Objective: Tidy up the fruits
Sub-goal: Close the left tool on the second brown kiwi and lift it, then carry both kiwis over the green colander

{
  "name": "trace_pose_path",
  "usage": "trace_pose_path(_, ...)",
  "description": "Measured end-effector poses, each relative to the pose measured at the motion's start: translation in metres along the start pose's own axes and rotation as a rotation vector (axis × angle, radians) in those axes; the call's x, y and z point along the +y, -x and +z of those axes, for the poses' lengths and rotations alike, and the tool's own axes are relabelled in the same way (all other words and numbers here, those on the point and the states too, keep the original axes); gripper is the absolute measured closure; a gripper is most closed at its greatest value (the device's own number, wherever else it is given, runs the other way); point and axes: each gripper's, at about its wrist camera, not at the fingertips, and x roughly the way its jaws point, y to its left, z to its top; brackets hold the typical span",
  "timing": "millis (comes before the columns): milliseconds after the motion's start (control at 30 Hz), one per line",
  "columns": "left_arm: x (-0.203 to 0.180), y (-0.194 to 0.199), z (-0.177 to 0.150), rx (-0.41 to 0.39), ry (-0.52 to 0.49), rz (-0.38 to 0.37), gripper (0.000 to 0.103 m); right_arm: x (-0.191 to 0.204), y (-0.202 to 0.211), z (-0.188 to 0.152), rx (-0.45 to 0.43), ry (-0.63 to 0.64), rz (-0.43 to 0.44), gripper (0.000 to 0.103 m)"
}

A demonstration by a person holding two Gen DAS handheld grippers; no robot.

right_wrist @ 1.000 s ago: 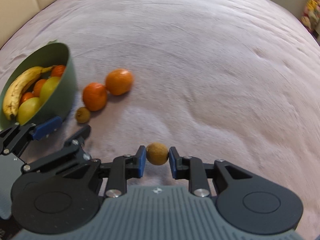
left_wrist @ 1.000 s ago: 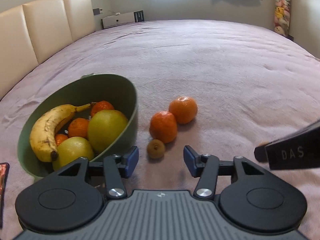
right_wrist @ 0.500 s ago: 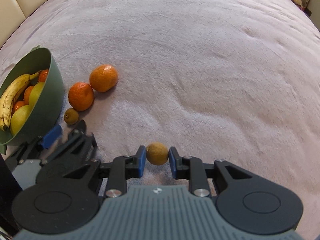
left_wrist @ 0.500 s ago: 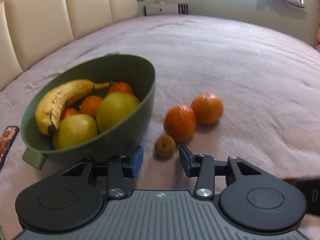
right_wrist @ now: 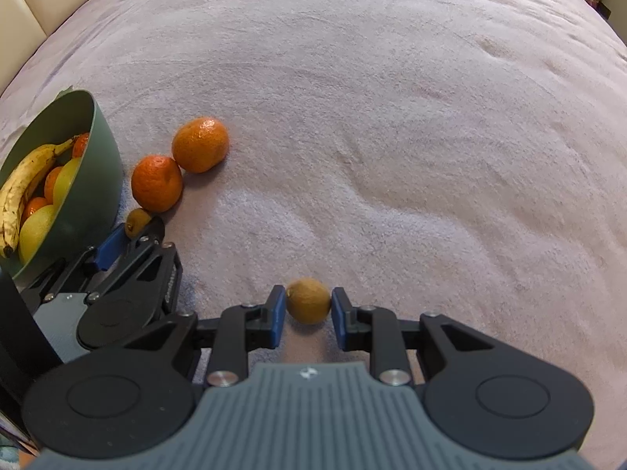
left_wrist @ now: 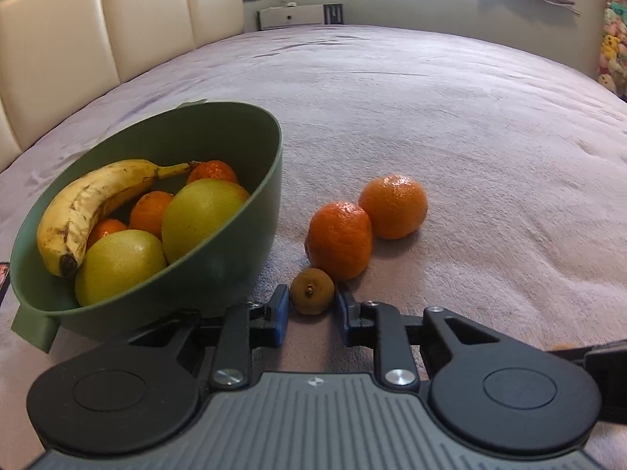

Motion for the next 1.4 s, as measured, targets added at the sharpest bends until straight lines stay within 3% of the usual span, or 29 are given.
trace_pose_path(433,0.014,0.005,0.006,0.064,-0.088,-0.147,0.076,0.011,0.0,-0.003,0.007,0.034,-0.011,0.083)
trace_pose_path(700,0.025,0.031,0.01,0.092,-0.137,-0.256,0.076,0.023,0.006,-0.008,0.001,0.07,-0.014,0.083)
trace_pose_path(933,0.045,0.068,0.015,0.039,-0.185,-0.338,0.076,0.038,0.025,-0.012,-0.036,0.111,0.022,0.083)
trace_pose_path(1200,0.072,0.1,0.03,0.001,-0.195,-0.375,0.076,0.054,0.053,-0.017,-0.099,0.152,0.078,0.083)
trace_pose_path(1400,0.103,0.107,0.048,0.001,-0.145,-0.374,0.076,0.069,0.076,-0.014,-0.173,0.188,0.13,0.083)
